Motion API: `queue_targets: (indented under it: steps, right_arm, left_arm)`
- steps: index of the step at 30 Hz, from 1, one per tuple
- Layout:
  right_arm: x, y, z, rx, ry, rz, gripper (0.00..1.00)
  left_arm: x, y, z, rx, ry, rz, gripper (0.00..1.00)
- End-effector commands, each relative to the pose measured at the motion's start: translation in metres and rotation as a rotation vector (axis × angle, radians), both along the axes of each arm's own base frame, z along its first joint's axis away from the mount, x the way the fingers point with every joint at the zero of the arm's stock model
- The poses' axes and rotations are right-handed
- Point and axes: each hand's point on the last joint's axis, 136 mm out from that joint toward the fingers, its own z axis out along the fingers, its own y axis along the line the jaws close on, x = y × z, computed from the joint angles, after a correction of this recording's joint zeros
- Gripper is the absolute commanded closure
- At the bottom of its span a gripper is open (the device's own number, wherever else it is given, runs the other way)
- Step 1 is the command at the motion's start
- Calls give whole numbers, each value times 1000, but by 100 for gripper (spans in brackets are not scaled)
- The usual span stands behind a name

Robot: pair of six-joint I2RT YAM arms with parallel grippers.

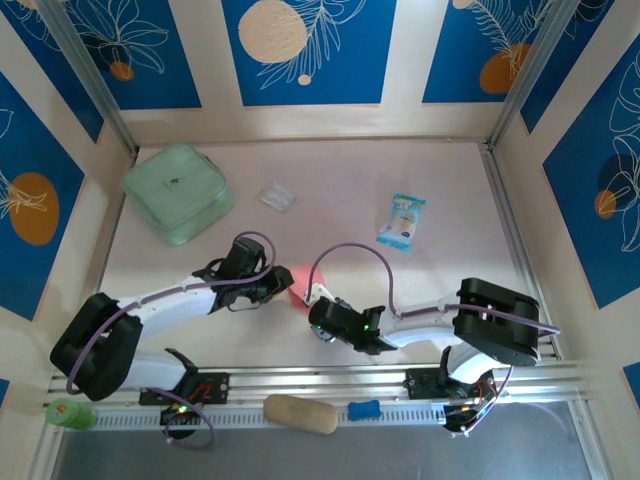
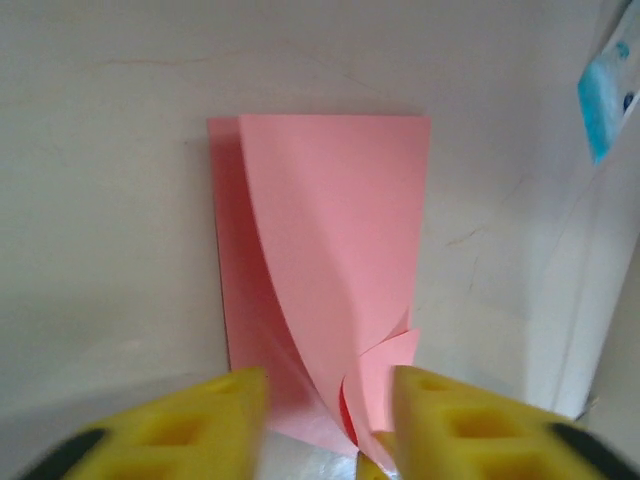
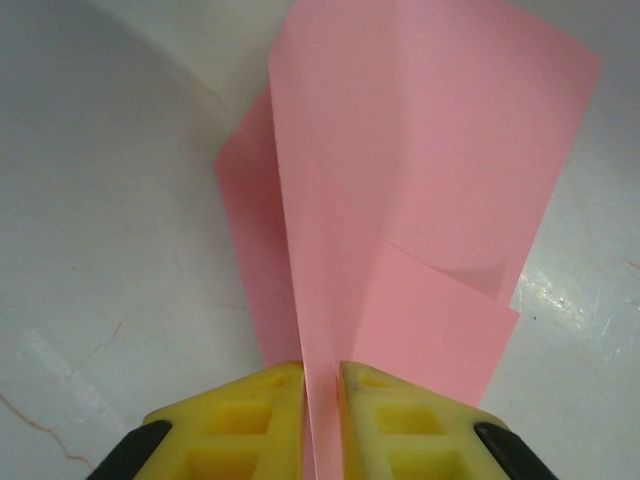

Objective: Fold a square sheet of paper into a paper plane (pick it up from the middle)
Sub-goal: Perform the fourth fold on the wing at the bottom-center of the table.

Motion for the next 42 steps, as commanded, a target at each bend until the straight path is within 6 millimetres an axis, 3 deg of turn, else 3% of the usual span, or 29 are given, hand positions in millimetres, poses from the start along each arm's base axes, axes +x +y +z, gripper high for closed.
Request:
queue_targets:
  steps: [1, 5, 16, 24, 34, 42]
  right_arm:
    - [2, 5, 14, 70, -11, -12, 86]
    - [2, 4, 18, 111, -13, -25, 87]
    - [-5, 2, 14, 127, 17, 6, 88]
    - [-9, 4, 15, 154, 29, 26, 88]
    - [-8, -1, 17, 98, 15, 22, 84]
    - [-5, -3, 13, -36, -61, 5, 72]
  left_arm:
    - [3, -1, 8, -19, -12, -1, 46]
    - [5, -6, 6, -36, -4, -12, 39]
    - [15, -18, 9, -72, -15, -26, 35]
    - [16, -22, -6, -61, 36, -37, 54]
    - [17, -14, -7, -47, 36, 15, 98]
    - [17, -11, 2, -76, 31, 64, 100]
